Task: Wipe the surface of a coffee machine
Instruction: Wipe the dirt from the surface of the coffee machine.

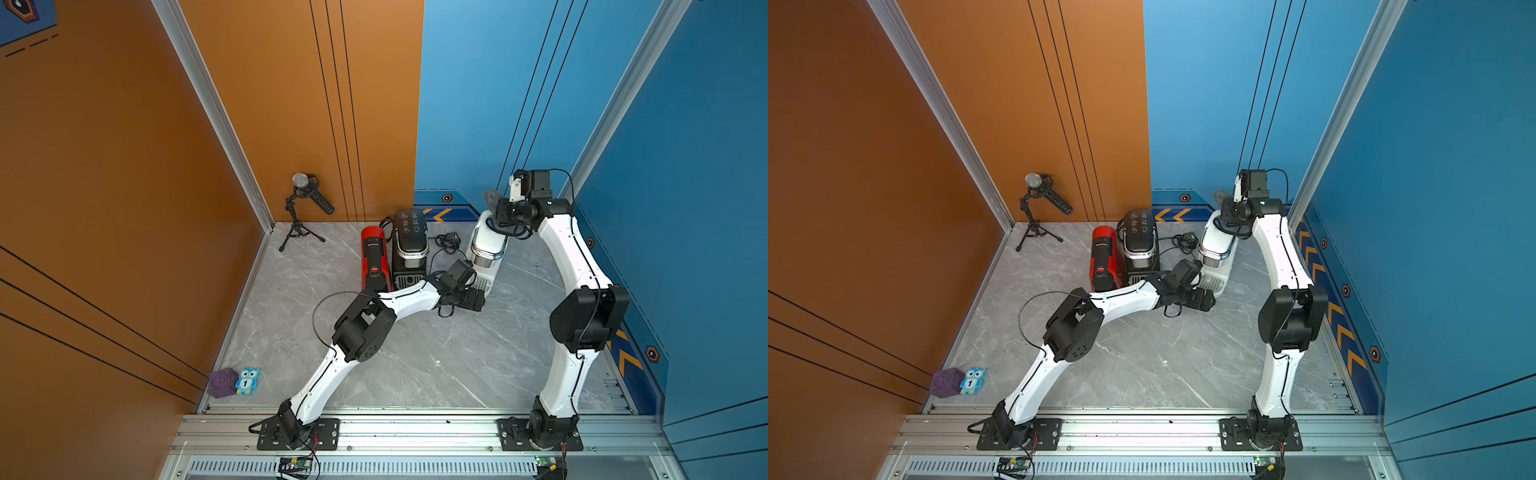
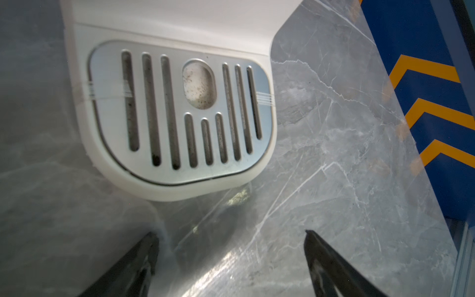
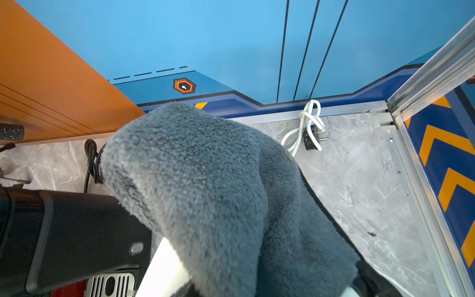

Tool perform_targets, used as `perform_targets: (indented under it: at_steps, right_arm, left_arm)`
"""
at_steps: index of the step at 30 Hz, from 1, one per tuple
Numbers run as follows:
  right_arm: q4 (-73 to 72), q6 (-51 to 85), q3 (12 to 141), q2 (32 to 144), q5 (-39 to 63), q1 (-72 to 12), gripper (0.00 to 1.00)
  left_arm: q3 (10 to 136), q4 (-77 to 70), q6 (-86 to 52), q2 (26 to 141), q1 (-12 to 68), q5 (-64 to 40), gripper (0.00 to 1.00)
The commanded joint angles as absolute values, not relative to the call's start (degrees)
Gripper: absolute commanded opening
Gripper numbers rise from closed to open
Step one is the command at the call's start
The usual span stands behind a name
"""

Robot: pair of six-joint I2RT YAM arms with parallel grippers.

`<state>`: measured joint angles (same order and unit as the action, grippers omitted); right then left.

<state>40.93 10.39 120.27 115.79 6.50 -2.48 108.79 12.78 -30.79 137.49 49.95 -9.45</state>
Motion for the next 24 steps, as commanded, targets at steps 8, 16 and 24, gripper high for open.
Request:
perform_targets:
  at_steps: [8, 16, 24]
  right_arm:
    - [46.27, 16.49, 132.14, 129.41, 19.1, 1.93, 0.16]
    - [46.41, 18.02, 140.58, 137.72, 38.43, 5.57, 0.16]
    - [46.36, 17.4, 141.07, 142.7, 55.2, 8.9, 0.16]
  left_arm:
    - [106.48, 13.19, -30.38, 136.41, 50.53, -10.05, 0.9]
    - [104.94, 13.12, -32.15, 135.53, 49.68, -10.28, 0.91]
    - [103.47, 13.05, -32.04, 134.5, 49.0, -9.59, 0.91]
